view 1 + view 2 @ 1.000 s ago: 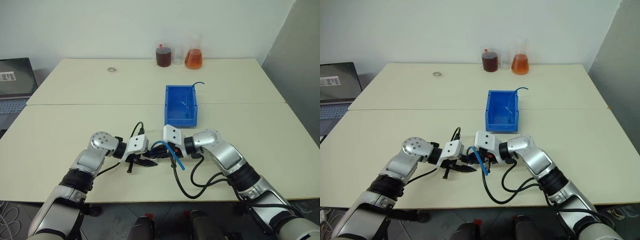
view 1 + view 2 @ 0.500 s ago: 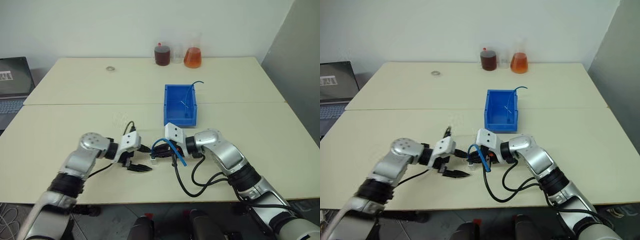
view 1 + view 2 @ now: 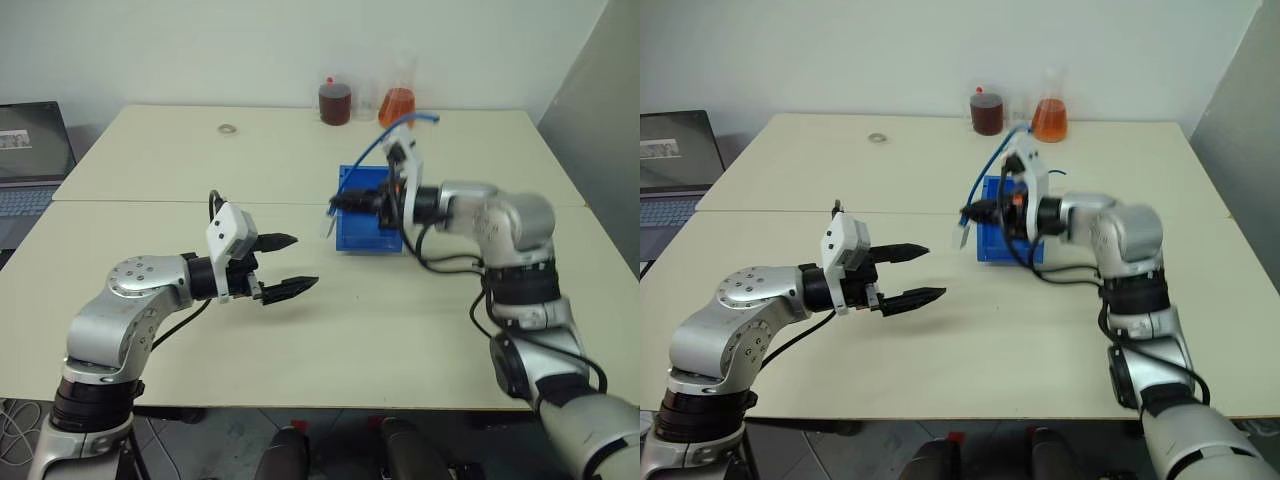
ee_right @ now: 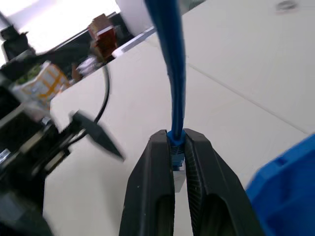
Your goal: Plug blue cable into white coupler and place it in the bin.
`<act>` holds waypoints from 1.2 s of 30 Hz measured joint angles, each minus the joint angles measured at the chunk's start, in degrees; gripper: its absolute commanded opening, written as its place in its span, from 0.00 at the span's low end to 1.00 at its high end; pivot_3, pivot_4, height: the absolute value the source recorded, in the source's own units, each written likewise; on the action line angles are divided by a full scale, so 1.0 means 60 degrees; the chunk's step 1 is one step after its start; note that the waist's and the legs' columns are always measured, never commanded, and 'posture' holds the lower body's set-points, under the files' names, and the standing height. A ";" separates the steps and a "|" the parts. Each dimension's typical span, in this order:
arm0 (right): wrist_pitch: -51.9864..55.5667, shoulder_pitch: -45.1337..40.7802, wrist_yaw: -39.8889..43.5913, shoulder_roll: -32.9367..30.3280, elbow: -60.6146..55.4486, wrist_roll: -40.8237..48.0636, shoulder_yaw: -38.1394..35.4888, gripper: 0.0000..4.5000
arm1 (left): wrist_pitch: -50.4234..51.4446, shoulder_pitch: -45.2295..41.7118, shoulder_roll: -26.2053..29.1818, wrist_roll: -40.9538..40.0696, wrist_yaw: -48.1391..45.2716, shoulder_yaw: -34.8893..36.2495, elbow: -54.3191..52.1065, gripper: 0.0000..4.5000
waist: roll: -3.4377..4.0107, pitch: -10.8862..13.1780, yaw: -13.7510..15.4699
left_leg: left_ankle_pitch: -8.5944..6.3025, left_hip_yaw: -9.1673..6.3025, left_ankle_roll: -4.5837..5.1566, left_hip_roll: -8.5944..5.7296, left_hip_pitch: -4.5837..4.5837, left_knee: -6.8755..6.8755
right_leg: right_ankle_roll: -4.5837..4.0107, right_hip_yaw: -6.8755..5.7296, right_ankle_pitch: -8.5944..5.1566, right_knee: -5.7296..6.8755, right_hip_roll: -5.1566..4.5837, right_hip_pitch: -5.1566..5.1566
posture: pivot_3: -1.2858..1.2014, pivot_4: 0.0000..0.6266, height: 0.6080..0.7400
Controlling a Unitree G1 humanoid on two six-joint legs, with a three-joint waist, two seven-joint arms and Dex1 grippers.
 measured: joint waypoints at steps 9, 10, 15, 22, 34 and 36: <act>-0.2539 -0.1042 0.0090 -0.0262 0.4807 -0.1452 0.0500 0.45 | 0.0099 0.0730 -0.0182 -0.0069 0.0799 -0.0038 -0.0252 1.00 | 0.0000 0.0000 0.0004 | 0.0004 0.0058 -0.0021 -0.0010 -0.0123 -0.0013 | -0.0005 0.0028 0.0009 0.0007 -0.0027 -0.0147 | 0.52 0.24 1.00; -0.2743 -0.1096 0.0080 -0.0246 0.5059 -0.1555 0.0500 0.48 | 0.0102 0.0762 -0.0209 -0.0133 0.0836 -0.0037 -0.0288 1.00 | -0.0001 0.0000 0.0003 | 0.0003 0.0065 -0.0021 -0.0011 -0.0123 -0.0013 | -0.0005 0.0031 0.0009 0.0006 -0.0029 -0.0147 | 0.52 0.24 1.00; -0.3601 -0.1784 0.0013 -0.0237 0.6065 -0.1797 0.0447 0.75 | 0.0112 0.0999 -0.0226 -0.0385 0.1103 -0.0034 -0.0564 1.00 | -0.0001 0.0000 -0.0005 | 0.0000 0.0069 -0.0017 -0.0011 -0.0117 -0.0012 | -0.0002 0.0034 0.0010 0.0012 -0.0029 -0.0147 | 0.52 0.24 1.00; -0.4026 -0.1982 -0.0123 -0.0241 0.6293 -0.1906 0.0353 0.99 | 0.0088 0.1002 -0.0225 -0.0389 0.1196 -0.0046 -0.0555 1.00 | -0.0001 0.0000 0.0003 | -0.0001 0.0069 -0.0015 -0.0013 -0.0117 0.0004 | 0.0001 0.0035 0.0013 0.0030 -0.0028 -0.0145 | 0.52 0.24 1.00; -0.4266 0.0699 -0.0733 -0.1632 0.1817 -0.2721 0.0446 0.99 | -0.0111 0.0934 -0.0213 0.0147 0.2041 0.0052 -0.0202 1.00 | -0.0004 -0.0003 0.0148 | -0.0003 0.0065 -0.0012 -0.0025 -0.0118 0.0018 | 0.0003 0.0034 0.0013 0.0043 -0.0044 -0.0143 | 0.52 0.24 1.00; -0.3962 0.2010 -0.1167 -0.1613 -0.0052 -0.2461 -0.0029 0.99 | -0.0128 0.0999 -0.0228 0.0386 0.2478 0.0191 -0.0104 1.00 | -0.0005 -0.0003 0.0167 | -0.0003 0.0067 -0.0012 -0.0019 -0.0119 0.0021 | 0.0003 0.0036 0.0013 0.0052 -0.0046 -0.0146 | 0.52 0.24 1.00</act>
